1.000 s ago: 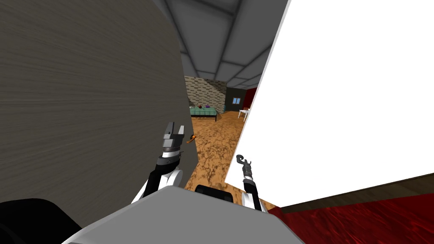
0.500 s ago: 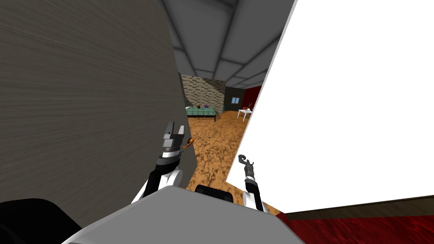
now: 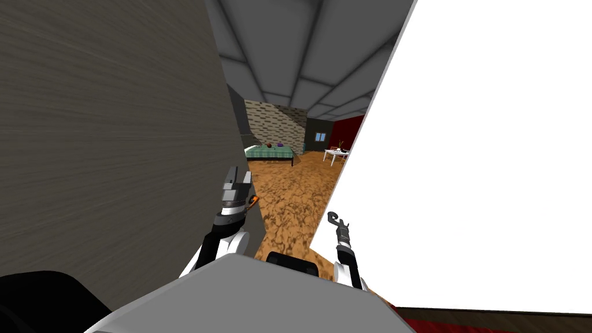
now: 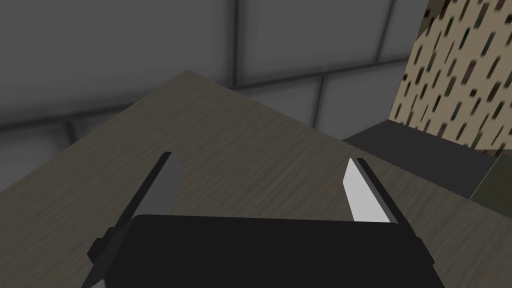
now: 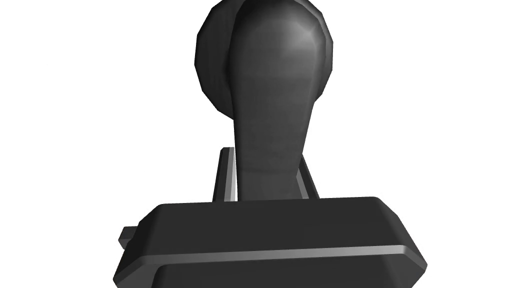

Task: Push the door open

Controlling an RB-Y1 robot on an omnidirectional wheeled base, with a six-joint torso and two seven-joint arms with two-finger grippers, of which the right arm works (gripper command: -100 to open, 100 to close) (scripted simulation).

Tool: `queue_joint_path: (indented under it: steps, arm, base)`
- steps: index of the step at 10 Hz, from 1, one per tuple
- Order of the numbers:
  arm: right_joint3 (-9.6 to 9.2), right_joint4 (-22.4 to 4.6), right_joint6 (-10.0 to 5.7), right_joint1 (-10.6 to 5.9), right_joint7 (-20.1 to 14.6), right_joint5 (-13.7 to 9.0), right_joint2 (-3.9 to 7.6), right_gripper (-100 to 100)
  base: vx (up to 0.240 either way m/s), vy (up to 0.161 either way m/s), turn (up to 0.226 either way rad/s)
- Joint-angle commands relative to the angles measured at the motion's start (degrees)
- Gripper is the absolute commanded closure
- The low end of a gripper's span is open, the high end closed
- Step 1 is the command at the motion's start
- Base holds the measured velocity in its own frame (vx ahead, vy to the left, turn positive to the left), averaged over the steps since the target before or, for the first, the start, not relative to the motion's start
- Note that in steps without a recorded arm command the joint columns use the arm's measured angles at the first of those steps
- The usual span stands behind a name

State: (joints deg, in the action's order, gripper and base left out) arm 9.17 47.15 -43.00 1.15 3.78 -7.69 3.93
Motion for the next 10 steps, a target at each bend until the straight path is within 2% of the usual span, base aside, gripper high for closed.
queue_joint_path:
  steps: [1, 2, 5, 10]
  arm:
    - [0.94, 1.94, 0.47, 0.46, 0.47, -0.31, 0.58, 100]
    - [2.09, 2.0, 0.38, 0.4, 1.23, -0.85, 0.76, 100]
    - [3.96, 2.09, 0.24, 0.31, 2.47, -1.72, 0.74, 100]
    - [7.22, 2.25, 0.0, 0.16, 4.62, -3.23, -0.38, 100]
  base:
    - [0.142, -0.009, -0.014]
    - [0.194, 0.006, -0.051]
    - [0.23, 0.009, -0.086]
    - [0.201, 0.011, -0.073]
